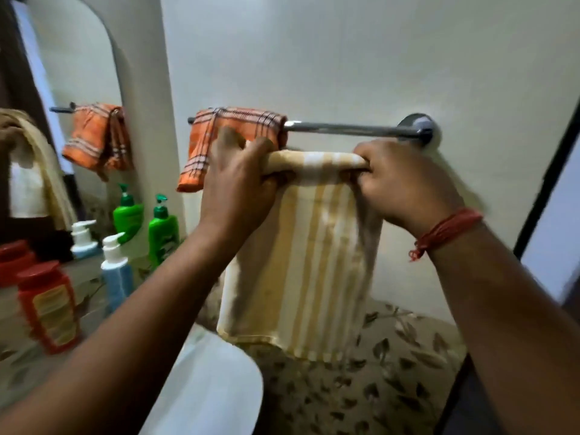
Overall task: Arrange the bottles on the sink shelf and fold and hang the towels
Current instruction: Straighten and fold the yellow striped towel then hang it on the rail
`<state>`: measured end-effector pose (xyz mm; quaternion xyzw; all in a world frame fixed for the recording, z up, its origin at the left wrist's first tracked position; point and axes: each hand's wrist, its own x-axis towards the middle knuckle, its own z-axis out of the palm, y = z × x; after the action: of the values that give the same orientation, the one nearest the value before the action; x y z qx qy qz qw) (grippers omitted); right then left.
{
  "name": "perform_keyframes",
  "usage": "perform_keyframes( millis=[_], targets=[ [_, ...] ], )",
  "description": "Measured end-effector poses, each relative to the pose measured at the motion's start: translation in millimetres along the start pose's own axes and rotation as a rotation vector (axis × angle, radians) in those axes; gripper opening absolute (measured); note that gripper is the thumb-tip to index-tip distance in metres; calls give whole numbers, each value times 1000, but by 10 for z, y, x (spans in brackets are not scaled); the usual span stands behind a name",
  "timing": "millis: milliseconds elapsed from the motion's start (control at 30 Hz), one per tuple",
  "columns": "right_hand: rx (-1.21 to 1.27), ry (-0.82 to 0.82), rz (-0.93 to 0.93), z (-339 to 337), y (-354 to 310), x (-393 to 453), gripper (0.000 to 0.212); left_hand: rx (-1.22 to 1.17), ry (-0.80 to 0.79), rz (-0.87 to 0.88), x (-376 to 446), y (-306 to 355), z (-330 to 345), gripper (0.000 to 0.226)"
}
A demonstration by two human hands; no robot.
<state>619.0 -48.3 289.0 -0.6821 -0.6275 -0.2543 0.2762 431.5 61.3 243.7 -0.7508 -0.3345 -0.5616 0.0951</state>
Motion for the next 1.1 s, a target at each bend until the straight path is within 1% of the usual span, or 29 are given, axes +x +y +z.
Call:
perform_keyframes(
  millis=[100, 200, 300, 367, 433, 467, 500, 567, 633, 667, 700, 733, 767, 800, 867, 900, 933, 967, 1033, 1100],
  targets=[
    [-103, 137, -28, -364, 190, 436, 16, 44, 64, 38, 555, 207, 154, 40],
    [-198, 252, -41, -462, 470, 974, 17, 140, 87, 44, 1128, 392, 409, 41],
    [-310, 294, -73, -343, 760, 1351, 17, 225, 100, 13, 1471, 508, 770, 43],
    [-387, 296, -137, -195, 920, 1452, 13, 263, 106, 20, 1523, 563, 999, 41],
    [-456, 331, -197, -62, 1021, 1453, 9, 183, 150, 75, 1525, 544, 1131, 26],
    [-474, 366, -212, -14, 1072, 1450, 12, 102, 135, 86, 1535, 522, 1159, 18],
    [-480, 405, -221, 22, 1107, 1449, 17, 30, 79, 64, 1549, 498, 1182, 18],
    [-508, 454, -283, 19, 1098, 1434, 27, -2, -49, 0, 1585, 438, 1198, 34],
    [-579, 453, -466, -36, 1014, 1431, 27, 13, -124, -22, 1619, 435, 1193, 46],
    [-602, 382, -563, -73, 949, 1419, 24, 19, -157, -39, 1627, 446, 1190, 50],
    [-597, 250, -612, -114, 879, 1402, 20, 16, -190, -60, 1639, 451, 1200, 53],
    [-559, 92, -588, -168, 796, 1365, 17, 6, -217, -79, 1655, 469, 1206, 55],
    [-496, -66, -517, -219, 706, 1322, 14, -9, -242, -103, 1680, 467, 1215, 58],
    [-413, -217, -424, -257, 636, 1277, 18, -22, -270, -127, 1706, 463, 1226, 60],
    [-231, -462, -246, -300, 538, 1194, 47, -18, -353, -166, 1760, 433, 1270, 62],
    [-212, -526, -196, -298, 509, 1181, 64, -4, -399, -174, 1781, 427, 1287, 64],
    [-234, -560, -163, -279, 474, 1186, 75, 0, -428, -168, 1789, 421, 1292, 69],
    [-247, -580, -141, -229, 457, 1216, 81, -6, -430, -147, 1790, 419, 1290, 72],
    [-220, -609, -91, -134, 468, 1309, 78, -7, -336, -37, 1725, 421, 1242, 71],
    [-158, -625, -45, -76, 483, 1384, 76, -19, -185, 100, 1573, 401, 1175, 58]
  ],
)
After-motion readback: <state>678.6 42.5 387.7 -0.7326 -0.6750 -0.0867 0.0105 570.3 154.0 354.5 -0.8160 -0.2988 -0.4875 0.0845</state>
